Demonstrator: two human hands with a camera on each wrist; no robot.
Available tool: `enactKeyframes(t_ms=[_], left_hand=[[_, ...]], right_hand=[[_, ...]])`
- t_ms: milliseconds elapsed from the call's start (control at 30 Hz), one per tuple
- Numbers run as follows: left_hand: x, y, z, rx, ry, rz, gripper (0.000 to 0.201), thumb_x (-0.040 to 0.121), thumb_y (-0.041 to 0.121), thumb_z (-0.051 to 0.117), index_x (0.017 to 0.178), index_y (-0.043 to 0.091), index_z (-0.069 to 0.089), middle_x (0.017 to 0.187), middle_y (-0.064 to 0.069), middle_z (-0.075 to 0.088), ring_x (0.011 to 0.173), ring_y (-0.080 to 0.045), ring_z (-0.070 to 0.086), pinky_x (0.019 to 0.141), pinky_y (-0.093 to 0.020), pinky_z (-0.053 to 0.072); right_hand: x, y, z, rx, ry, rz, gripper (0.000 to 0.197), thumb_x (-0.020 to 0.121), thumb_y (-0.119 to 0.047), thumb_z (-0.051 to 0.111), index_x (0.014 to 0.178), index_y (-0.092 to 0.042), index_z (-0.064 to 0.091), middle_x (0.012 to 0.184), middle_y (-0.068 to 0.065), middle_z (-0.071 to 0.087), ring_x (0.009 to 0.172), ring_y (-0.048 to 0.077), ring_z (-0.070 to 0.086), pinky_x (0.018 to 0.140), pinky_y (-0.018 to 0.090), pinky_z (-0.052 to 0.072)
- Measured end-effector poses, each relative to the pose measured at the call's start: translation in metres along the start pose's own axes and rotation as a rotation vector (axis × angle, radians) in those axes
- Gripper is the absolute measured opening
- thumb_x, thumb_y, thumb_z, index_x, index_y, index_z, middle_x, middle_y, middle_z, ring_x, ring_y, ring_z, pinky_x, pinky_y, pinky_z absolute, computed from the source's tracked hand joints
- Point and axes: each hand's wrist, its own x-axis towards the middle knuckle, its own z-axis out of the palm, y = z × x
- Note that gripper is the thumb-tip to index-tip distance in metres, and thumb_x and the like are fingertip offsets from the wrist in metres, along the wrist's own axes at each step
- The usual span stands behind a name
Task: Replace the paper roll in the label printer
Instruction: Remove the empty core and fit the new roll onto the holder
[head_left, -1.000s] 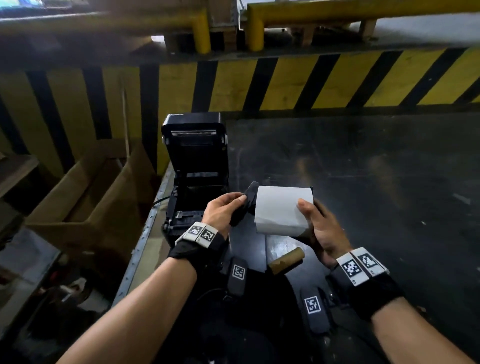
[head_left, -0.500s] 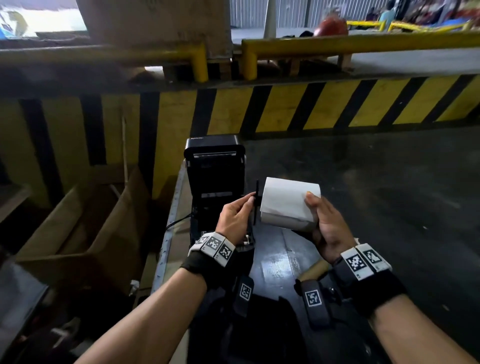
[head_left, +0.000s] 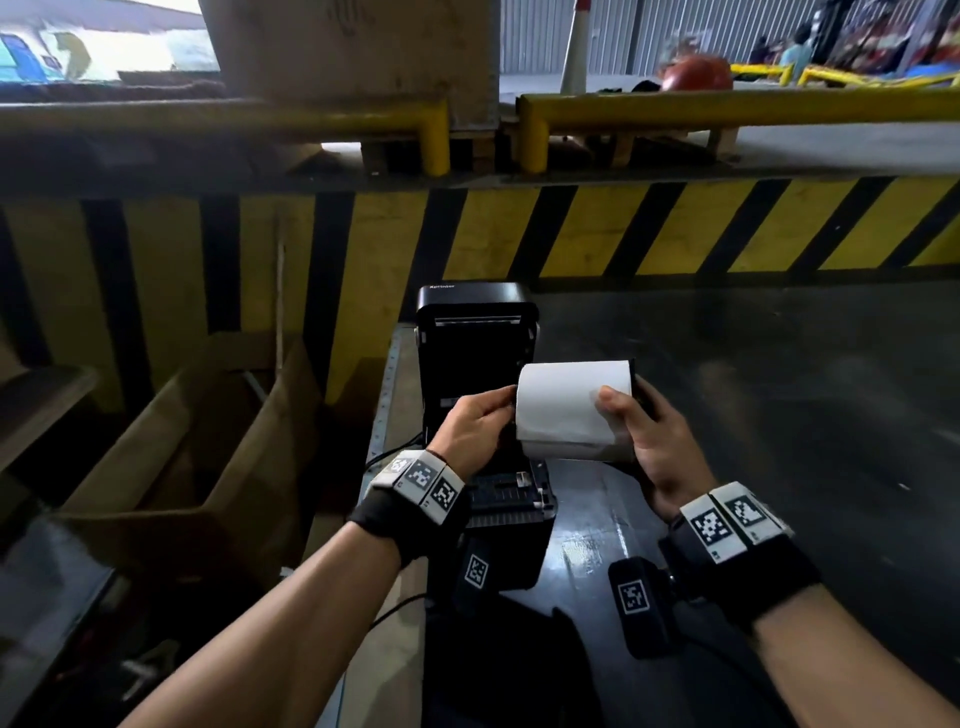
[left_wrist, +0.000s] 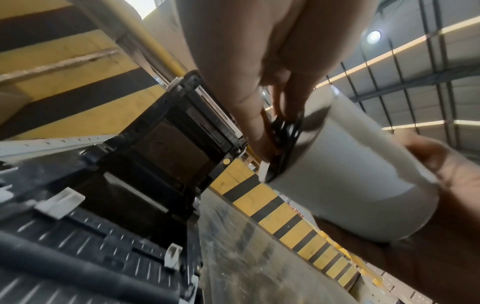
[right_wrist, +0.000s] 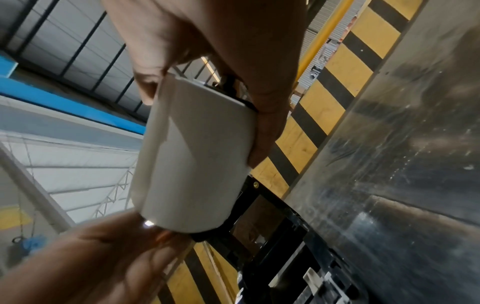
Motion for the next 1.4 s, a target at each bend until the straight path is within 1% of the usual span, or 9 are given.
enactKeyframes(t_ms=[133,267,367,467,800,967,1100,1267,1400], left_hand=[[-0.001,0.012,-0.019,-0.063,0.025,-0.052,0.044,0.091,0.033,0.049,0.119,0.000,0.058,0.124,-0.021,0.061,0.103,-0.029,0.062,0.090,-0.031,0.047],[0.006,0.006,-0.033,0.133,-0.053,-0.010,0.034,0.088,0.035,0.058,0.113,0.013,0.065,0.111,-0.011,0.070,0.103,-0.025,0.066,0.100,-0.049,0.048],[0.008,0.003,-0.043,0.189,-0.077,-0.015,0.030,0.088,0.029,0.059,0.116,0.017,0.062,0.112,-0.011,0.070,0.104,-0.025,0.066,0.099,-0.048,0.048],[0.010,-0.001,-0.059,0.202,-0.108,-0.027,0.035,0.087,0.034,0.059,0.120,0.023,0.059,0.116,-0.006,0.069,0.108,-0.021,0.065,0.102,-0.046,0.047],[0.029,-0.003,-0.096,0.262,-0.076,-0.016,0.057,0.065,0.036,0.078,0.117,0.040,0.054,0.119,-0.006,0.068,0.112,-0.022,0.063,0.103,-0.046,0.046],[0.038,-0.011,-0.106,0.247,-0.045,-0.019,0.071,0.063,0.021,0.082,0.125,0.033,0.050,0.119,-0.006,0.066,0.111,-0.022,0.062,0.101,-0.043,0.047],[0.049,-0.019,-0.111,0.254,-0.018,-0.057,0.070,0.069,0.008,0.077,0.131,0.022,0.048,0.117,-0.004,0.066,0.111,-0.022,0.062,0.103,-0.047,0.046],[0.062,-0.046,-0.117,0.406,0.027,-0.140,0.093,0.049,0.053,0.084,0.132,0.046,0.042,0.116,-0.001,0.069,0.110,-0.024,0.063,0.100,-0.050,0.047],[0.062,-0.051,-0.109,0.598,0.066,-0.140,0.090,0.060,0.039,0.082,0.136,0.047,0.034,0.120,0.000,0.065,0.114,-0.016,0.058,0.102,-0.034,0.043]], right_hand=[[0.007,0.004,0.013,-0.022,-0.035,-0.003,0.036,0.080,-0.019,0.067,0.115,-0.013,0.062,0.113,0.014,0.068,0.093,0.019,0.066,0.088,0.042,0.055],[0.013,0.008,0.027,0.000,-0.091,0.023,0.041,0.081,-0.016,0.066,0.120,-0.009,0.056,0.112,0.014,0.067,0.098,0.027,0.066,0.078,0.038,0.059],[0.020,0.013,0.035,0.014,-0.134,0.085,0.046,0.083,-0.024,0.063,0.126,-0.011,0.050,0.112,0.011,0.065,0.090,0.019,0.067,0.070,0.030,0.060],[0.030,0.015,0.040,0.026,-0.220,0.190,0.034,0.088,-0.045,0.050,0.112,-0.024,0.062,0.113,0.007,0.069,0.099,0.019,0.066,0.093,0.046,0.052],[0.064,0.038,0.061,-0.048,-0.106,0.046,0.013,0.089,-0.022,0.056,0.099,-0.015,0.061,0.101,0.013,0.063,0.096,0.026,0.057,0.091,0.053,0.045],[0.086,0.037,0.063,-0.117,-0.184,0.037,0.008,0.089,-0.010,0.056,0.090,-0.008,0.063,0.083,0.008,0.063,0.077,0.018,0.058,0.073,0.037,0.048],[0.107,0.042,0.061,-0.367,-0.191,-0.052,0.019,0.084,-0.010,0.062,0.097,0.004,0.068,0.086,0.010,0.067,0.066,0.001,0.062,0.072,0.024,0.053],[0.128,0.058,0.051,-0.641,-0.303,0.002,0.022,0.079,-0.022,0.068,0.097,-0.010,0.072,0.097,0.012,0.074,0.091,0.023,0.069,0.091,0.043,0.053],[0.135,0.066,0.042,-0.940,-0.394,-0.031,0.026,0.078,-0.021,0.070,0.102,-0.012,0.071,0.103,0.008,0.073,0.096,0.021,0.067,0.089,0.036,0.052]])
